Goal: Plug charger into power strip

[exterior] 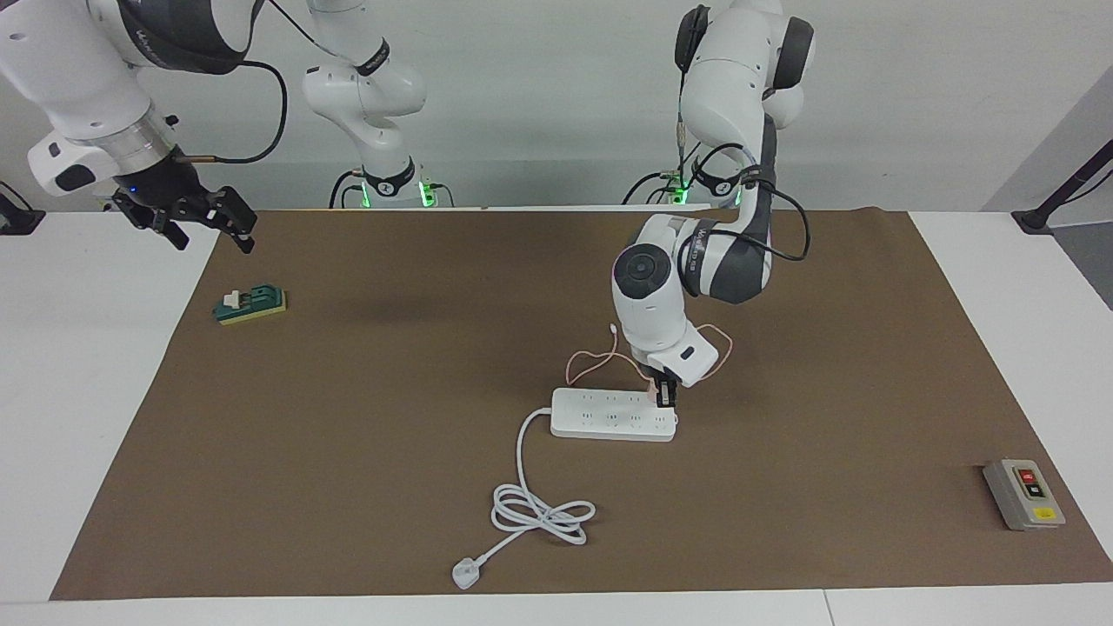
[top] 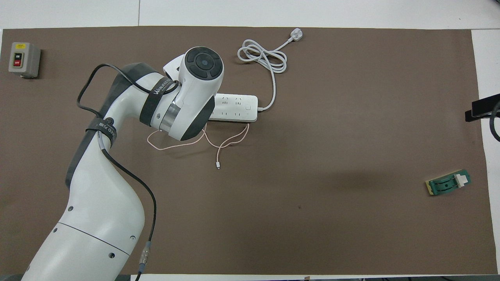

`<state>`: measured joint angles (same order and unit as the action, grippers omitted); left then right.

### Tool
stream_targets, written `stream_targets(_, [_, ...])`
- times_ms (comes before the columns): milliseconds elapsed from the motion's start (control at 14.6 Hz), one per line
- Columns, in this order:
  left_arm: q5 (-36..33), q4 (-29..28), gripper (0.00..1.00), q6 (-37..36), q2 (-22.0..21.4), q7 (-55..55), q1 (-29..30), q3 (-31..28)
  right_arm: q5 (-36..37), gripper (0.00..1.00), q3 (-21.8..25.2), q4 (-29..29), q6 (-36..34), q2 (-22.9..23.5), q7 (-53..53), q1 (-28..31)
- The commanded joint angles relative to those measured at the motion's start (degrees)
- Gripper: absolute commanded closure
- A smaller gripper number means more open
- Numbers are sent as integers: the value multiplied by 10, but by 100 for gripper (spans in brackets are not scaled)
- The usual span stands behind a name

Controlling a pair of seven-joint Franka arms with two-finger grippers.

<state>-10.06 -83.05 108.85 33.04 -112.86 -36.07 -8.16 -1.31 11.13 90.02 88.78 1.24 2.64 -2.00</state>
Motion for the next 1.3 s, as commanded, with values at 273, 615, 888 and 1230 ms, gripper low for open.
stream_targets(273, [0, -37, 100, 36, 5, -5, 4, -4, -5, 0, -1, 8, -7, -11, -11, 2])
stream_targets(615, [-1, -33, 100, 52, 7, -3, 8, -4, -5, 0, -1, 8, -7, -11, -11, 2])
stream_targets(888, [-2, -36, 100, 52, 7, -3, 7, -4, -5, 0, -1, 7, -7, -11, -11, 2])
stream_targets(1230, [-1, -39, 100, 62, 8, -5, 5, -4, -5, 0, -1, 8, -7, -11, -11, 2])
